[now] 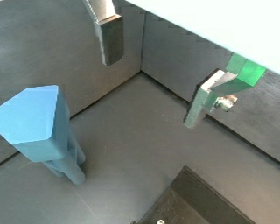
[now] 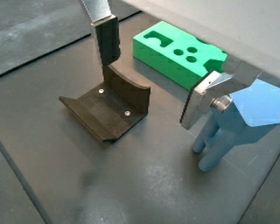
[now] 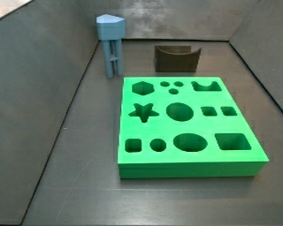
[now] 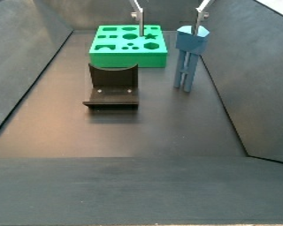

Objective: Pick up the 3 prong object. Move up. Move to above the board. Insert the 3 prong object.
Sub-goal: Pick up the 3 prong object.

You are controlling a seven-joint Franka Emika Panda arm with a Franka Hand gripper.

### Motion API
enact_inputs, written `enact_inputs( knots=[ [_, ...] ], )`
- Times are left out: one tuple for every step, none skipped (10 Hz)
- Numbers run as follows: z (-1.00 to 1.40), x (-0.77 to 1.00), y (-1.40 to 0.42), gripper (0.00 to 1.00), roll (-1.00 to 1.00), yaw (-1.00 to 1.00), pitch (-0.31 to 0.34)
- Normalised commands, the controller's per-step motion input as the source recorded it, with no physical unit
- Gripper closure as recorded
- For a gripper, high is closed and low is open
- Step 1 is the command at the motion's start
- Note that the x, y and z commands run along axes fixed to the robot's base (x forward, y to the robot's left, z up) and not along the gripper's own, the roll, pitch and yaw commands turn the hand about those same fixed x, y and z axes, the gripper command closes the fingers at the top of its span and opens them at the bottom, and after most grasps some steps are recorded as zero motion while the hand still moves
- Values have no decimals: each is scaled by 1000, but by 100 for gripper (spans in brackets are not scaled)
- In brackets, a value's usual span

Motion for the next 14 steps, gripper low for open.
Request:
enact_inputs(
  knots=[
    [-34, -6, 0, 0, 0, -14, 0],
    [-31, -229, -26, 0, 0, -794, -30],
    [0, -194, 0, 0, 13, -957, -6],
    [-17, -194, 0, 0, 3, -957, -10],
    [-23, -200, 0, 0, 1, -951, -11],
    [-43, -220, 0, 0, 0, -914, -17],
    [-131, -157, -69, 0, 0, -854, -39],
    [-306, -180, -146, 0, -63, -774, -127],
    [-394, -174, -191, 0, -64, -731, -159],
    [-134, -180, -120, 0, 0, -483, -53],
    [-17, 0, 0, 0, 0, 0, 0],
    [-183, -23, -157, 0, -4, 0, -83],
    [-211, -63, -206, 0, -51, 0, -139],
    [-246, -69, -217, 0, -53, 0, -149]
  ],
)
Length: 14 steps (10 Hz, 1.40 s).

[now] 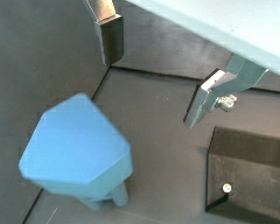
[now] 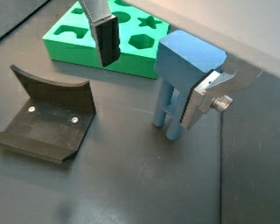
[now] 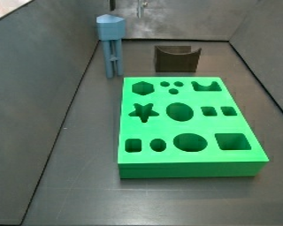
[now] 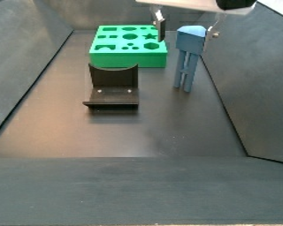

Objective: Pick up the 3 prong object. Move up. Move to above the board. Insert the 3 prong object.
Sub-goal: Pick up the 3 prong object.

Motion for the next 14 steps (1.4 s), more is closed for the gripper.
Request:
enact_inputs(
  knots=[
    [-186, -34, -151, 0, -34, 0, -121],
    [-123, -46, -100, 0, 0, 0, -73],
    [-86, -40, -91, 0, 0, 0, -63],
    [-100, -66, -89, 0, -30, 0, -96],
    [-157, -57, -131, 0, -64, 0, -139],
    [-174, -69, -134, 0, -89, 0, -160],
    [-197, -89, -114, 0, -77, 0, -149],
    [-206, -171, -91, 0, -11, 0, -103],
    [-166, -217, -71, 0, 0, 0, -80],
    [-120, -263, -71, 0, 0, 0, -76],
    [0, -214, -89, 0, -51, 0, -99],
    [149, -94, -54, 0, -163, 0, -163],
    [203, -34, -91, 0, -207, 0, -209],
    [203, 0, -69, 0, -297, -37, -266]
  ],
)
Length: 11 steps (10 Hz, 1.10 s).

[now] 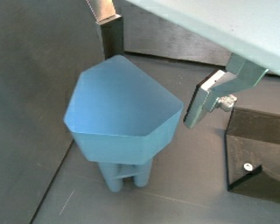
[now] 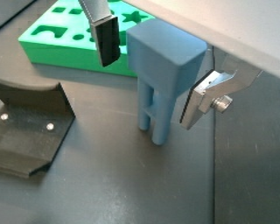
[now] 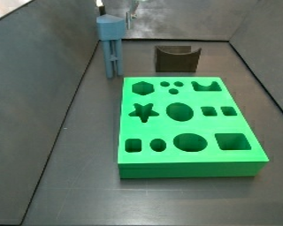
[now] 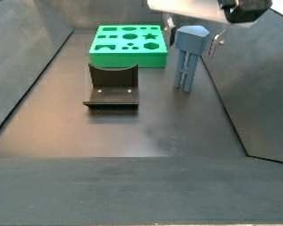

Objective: Pick up the 3 prong object. Move up. Move to above the board. Insert the 3 prong object.
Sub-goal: Pick up the 3 prong object.

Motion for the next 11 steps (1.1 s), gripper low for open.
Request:
enact_inputs(
  knots=[
    [43, 17, -63, 0, -236, 0, -234],
    [0, 9, -57, 0, 0, 0, 0],
    [-157, 83, -134, 0, -89, 0, -146],
    [-254, 131, -237, 0, -160, 0, -256],
    [-80, 43, -131, 0, -114, 0, -171],
    [-3, 0, -94, 0, -53, 0, -120],
    [-169, -91, -106, 0, -27, 0, -171],
    [-169, -237, -140, 0, 0, 0, -141],
    [-186, -166, -229, 0, 0, 0, -173],
    [-163, -197, -266, 0, -3, -6, -203],
    [-49, -203, -163, 0, 0, 0, -140]
  ],
)
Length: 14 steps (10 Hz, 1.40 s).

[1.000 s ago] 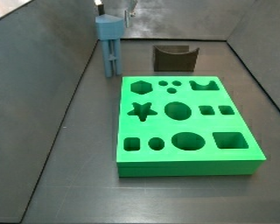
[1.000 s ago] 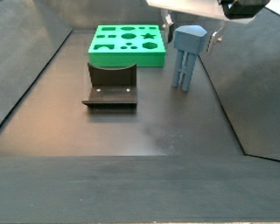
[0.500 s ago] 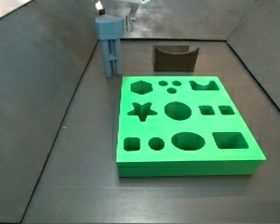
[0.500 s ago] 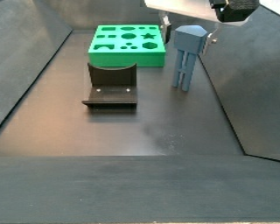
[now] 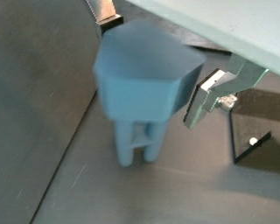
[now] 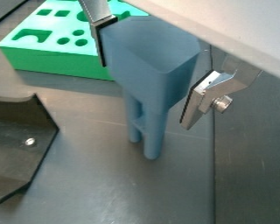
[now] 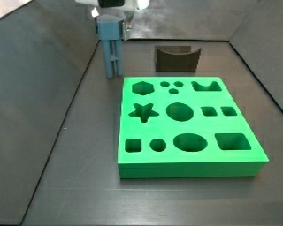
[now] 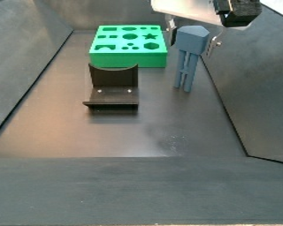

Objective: Pick up the 3 prong object. Move up. Move to above the board. Insert the 3 prong object.
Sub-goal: Pick up the 3 prong object, then move up.

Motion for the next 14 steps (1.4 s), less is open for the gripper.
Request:
enact_inputs(
  knots=[
    [0, 0, 0, 0, 4, 0, 0],
    [0, 0, 0, 0, 0, 0, 0],
    [0, 0, 0, 100, 0, 0, 0],
    [0, 0, 0, 100, 0, 0, 0],
    [0, 0, 0, 100, 0, 0, 0],
    [0, 0, 0, 100, 0, 0, 0],
    [0, 0, 0, 100, 0, 0, 0],
    [0, 0, 0, 100, 0, 0, 0],
    [0, 0, 0, 100, 0, 0, 0],
    [0, 0, 0, 100, 0, 0, 0],
    [0, 0, 0, 100, 0, 0, 0],
    [0, 0, 0, 100, 0, 0, 0],
    [0, 0, 0, 100, 0, 0, 0],
    [833, 0, 0, 100, 0, 0, 0]
  ],
)
